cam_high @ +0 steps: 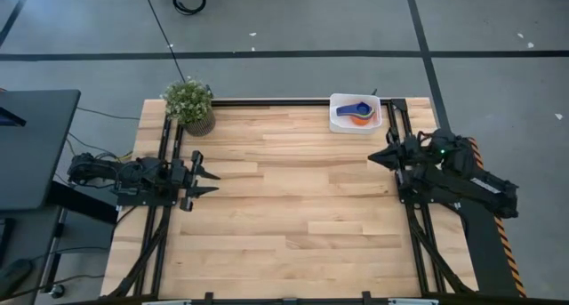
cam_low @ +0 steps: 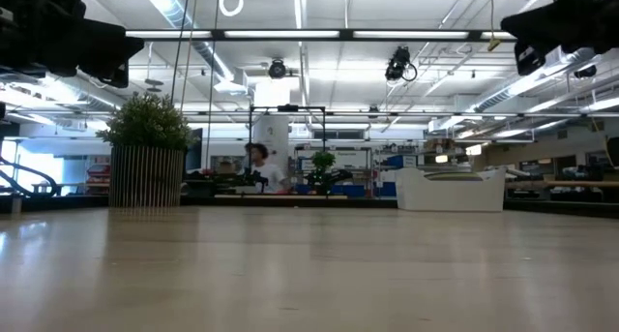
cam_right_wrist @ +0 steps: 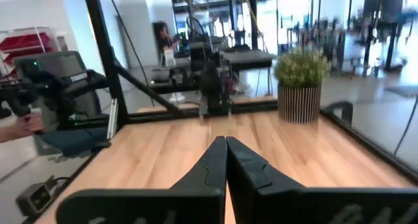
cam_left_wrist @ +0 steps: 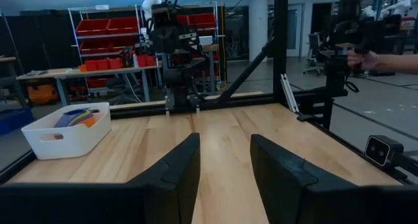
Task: Nest measuring cups in basket
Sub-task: Return to Home Position
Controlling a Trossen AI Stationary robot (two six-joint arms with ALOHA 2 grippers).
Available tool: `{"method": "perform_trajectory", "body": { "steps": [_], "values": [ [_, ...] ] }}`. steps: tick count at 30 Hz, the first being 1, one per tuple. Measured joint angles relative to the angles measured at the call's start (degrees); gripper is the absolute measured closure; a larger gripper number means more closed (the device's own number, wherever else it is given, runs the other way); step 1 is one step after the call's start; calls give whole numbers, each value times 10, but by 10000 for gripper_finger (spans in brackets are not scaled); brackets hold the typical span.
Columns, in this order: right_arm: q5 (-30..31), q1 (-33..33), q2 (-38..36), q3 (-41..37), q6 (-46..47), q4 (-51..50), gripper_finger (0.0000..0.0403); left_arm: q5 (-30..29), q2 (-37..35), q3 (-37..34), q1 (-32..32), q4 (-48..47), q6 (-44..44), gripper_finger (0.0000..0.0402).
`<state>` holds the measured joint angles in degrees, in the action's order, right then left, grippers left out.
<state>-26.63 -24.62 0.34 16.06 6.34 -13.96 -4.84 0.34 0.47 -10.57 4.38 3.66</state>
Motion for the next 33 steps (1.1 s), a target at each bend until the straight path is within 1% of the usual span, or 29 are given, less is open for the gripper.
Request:
{"method": "perform_trajectory", "body": {
  "steps": [1, 5, 8, 12, 16, 19, 26, 30, 33],
  "values": [
    [2, 0, 0, -10, -3, 16, 392, 0, 0, 0, 0, 0, 0, 260],
    [43, 0, 0, -51, -1, 62, 392, 0, 0, 0, 0, -1, 0, 260],
    [64, 0, 0, -77, -3, 98, 392, 0, 0, 0, 0, -5, 0, 260],
    [88, 0, 0, -102, -3, 110, 392, 0, 0, 0, 0, -15, 4, 260],
    [95, 0, 0, -131, -3, 135, 392, 1, 0, 0, 0, -20, 4, 260],
    [95, 0, 0, -155, -3, 176, 392, 1, 0, 0, 0, -20, 5, 260],
    [125, 0, 5, -156, -3, 170, 392, 0, 0, 0, 0, -18, 19, 260],
    [132, 0, 8, -156, 0, 169, 390, 0, 0, 0, 0, -17, 41, 260],
    [132, 0, 8, -156, 0, 170, 390, 0, 0, 0, 0, -18, 42, 260]
  ]
}}
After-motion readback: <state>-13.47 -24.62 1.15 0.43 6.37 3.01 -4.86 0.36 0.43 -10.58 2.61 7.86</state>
